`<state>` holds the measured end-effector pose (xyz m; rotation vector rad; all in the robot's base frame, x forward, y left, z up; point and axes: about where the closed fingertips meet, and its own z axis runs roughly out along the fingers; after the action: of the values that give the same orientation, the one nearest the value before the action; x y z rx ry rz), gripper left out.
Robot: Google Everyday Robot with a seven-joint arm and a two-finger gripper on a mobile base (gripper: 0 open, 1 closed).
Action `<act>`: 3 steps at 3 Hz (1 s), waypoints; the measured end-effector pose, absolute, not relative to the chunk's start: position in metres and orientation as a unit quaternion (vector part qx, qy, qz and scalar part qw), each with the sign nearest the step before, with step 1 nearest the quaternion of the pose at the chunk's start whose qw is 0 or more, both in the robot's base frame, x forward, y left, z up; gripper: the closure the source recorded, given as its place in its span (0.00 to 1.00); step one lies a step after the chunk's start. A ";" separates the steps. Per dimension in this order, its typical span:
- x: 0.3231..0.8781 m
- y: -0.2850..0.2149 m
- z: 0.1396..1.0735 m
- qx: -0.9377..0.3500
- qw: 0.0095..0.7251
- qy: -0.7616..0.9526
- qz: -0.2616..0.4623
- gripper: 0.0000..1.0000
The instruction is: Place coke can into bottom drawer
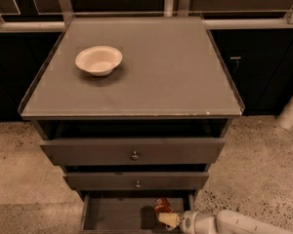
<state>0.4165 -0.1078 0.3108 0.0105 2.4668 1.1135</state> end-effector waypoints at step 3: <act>0.461 -0.077 0.201 -0.006 0.143 0.902 0.407 1.00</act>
Offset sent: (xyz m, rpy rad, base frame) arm 0.0569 0.0366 -0.1333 -0.0030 0.1570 0.0845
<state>0.4615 -0.0766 0.2009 -0.0159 2.6020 1.1747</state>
